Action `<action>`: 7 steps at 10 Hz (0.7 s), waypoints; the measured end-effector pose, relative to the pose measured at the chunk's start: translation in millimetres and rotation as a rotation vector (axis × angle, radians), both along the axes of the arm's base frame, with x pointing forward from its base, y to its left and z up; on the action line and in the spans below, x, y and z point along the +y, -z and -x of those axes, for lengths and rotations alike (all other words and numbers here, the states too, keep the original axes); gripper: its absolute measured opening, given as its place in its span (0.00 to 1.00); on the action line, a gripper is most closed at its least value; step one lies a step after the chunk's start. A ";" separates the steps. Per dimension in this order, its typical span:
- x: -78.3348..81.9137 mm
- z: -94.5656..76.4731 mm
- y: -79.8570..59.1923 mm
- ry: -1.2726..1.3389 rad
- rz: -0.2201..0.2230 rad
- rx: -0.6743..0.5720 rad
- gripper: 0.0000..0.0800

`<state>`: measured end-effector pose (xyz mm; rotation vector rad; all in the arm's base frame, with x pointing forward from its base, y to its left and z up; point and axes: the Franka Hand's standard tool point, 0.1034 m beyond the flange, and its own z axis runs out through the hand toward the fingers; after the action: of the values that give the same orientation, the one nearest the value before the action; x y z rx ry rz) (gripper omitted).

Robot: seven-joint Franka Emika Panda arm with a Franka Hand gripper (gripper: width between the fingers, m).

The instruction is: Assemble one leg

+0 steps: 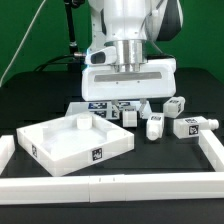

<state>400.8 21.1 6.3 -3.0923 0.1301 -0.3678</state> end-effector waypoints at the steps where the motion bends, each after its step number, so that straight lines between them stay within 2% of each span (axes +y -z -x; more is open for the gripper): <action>1: 0.1 0.6 0.5 0.000 0.000 0.003 0.44; 2: -0.4 0.7 0.3 0.000 0.000 0.005 0.61; 3: -3.6 2.0 -5.0 0.009 -0.007 0.041 0.61; 4: -3.3 -3.0 -18.6 0.012 -0.012 0.045 0.77; 6: 10.2 -17.2 -39.3 0.023 -0.039 0.092 0.80; 7: 20.6 -34.1 -49.8 0.041 -0.059 0.106 0.81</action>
Offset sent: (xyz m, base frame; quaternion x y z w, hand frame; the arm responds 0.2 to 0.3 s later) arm -0.0019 -0.0102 0.0362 -0.0094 -0.0417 0.0353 0.9985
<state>434.9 41.7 56.1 -3.0547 0.2033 -0.1974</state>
